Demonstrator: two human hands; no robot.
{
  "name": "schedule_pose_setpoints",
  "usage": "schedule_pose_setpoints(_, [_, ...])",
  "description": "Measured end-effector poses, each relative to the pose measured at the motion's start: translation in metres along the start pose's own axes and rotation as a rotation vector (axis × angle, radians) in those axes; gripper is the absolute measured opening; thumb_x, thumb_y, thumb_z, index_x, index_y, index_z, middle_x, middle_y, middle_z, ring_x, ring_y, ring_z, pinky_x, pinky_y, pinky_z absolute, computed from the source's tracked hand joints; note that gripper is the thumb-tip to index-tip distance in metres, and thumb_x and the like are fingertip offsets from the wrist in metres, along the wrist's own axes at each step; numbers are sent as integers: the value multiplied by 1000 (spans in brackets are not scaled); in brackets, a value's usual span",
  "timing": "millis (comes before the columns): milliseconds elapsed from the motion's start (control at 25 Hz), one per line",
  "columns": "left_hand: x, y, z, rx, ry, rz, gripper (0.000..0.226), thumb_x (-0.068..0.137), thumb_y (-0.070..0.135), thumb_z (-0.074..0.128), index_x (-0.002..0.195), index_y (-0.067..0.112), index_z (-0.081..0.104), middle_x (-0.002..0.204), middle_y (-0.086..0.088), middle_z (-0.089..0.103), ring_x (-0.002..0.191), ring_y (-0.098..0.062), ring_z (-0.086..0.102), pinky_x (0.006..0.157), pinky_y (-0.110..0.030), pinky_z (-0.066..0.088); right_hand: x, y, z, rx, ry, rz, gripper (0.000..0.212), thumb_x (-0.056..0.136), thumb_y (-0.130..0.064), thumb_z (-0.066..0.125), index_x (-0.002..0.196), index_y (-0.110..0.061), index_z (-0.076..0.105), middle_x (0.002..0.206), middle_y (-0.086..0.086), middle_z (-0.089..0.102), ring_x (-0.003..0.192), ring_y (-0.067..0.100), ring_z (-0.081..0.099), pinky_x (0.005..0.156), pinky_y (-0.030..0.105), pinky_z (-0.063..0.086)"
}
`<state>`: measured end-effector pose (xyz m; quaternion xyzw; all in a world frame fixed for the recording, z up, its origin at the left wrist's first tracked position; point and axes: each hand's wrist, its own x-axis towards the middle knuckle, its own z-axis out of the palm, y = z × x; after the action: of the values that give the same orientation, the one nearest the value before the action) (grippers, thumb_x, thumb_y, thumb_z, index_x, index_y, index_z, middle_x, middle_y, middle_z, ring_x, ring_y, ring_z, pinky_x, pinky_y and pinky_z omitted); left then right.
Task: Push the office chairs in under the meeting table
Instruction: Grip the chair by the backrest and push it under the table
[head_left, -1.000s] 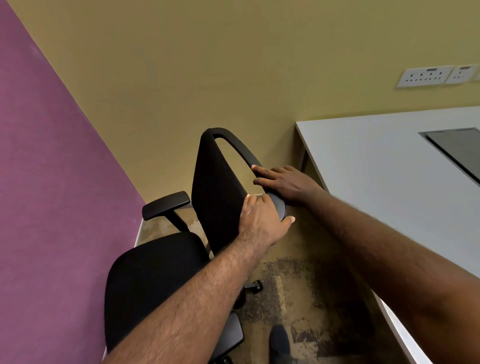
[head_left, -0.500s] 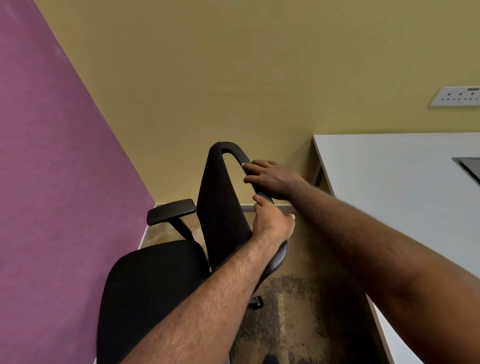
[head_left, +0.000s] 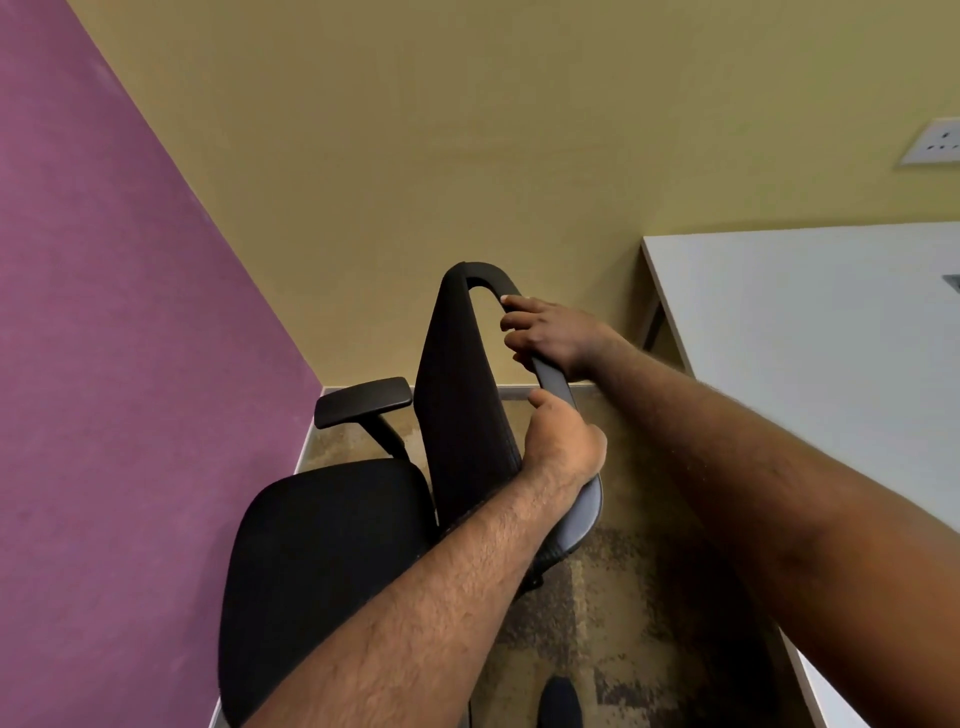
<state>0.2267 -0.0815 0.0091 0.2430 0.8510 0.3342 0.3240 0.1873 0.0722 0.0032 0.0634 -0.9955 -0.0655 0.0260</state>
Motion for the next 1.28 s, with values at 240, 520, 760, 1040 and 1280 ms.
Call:
schedule_pose_setpoints(240, [-41, -25, 1, 72, -115, 83, 43, 89, 8, 54, 123, 9, 27, 87, -4, 55, 59, -8, 49, 36, -15, 31, -44, -46, -7, 24, -44, 231, 25, 96, -27, 53, 117, -15, 61, 133, 6, 53, 142, 31, 27, 115, 49, 23])
schedule_pose_setpoints(520, [-73, -48, 10, 158, -230, 182, 58, 90, 10, 54, 136, 6, 20, 78, 2, 44, 57, -5, 43, 36, -14, 29, -93, -96, -15, 35, -58, 471, 32, 95, -28, 56, 125, -20, 54, 147, 4, 42, 146, 35, 13, 115, 54, 23])
schedule_pose_setpoints(760, [-97, -56, 23, 202, -334, 242, 77, 90, 14, 56, 148, 2, 7, 126, -14, 56, 78, -16, 48, 47, -20, 34, -134, -122, -17, 13, -60, 618, 34, 91, -21, 61, 124, -17, 57, 145, 9, 45, 145, 38, 16, 114, 54, 26])
schedule_pose_setpoints(1040, [-128, -69, 21, 317, -434, 346, 51, 86, 12, 56, 126, 11, 25, 123, -15, 52, 89, -24, 50, 66, -33, 43, -175, -159, -17, 2, -7, 823, 24, 97, -31, 53, 117, -19, 61, 144, 7, 47, 145, 35, 18, 113, 46, 27])
schedule_pose_setpoints(1280, [-143, -78, 8, 421, -490, 407, 57, 89, 16, 57, 134, 9, 23, 128, -18, 51, 98, -27, 55, 70, -34, 44, -186, -187, -20, -25, -20, 903, 25, 99, -31, 51, 119, -21, 60, 143, 6, 48, 144, 35, 17, 115, 46, 21])
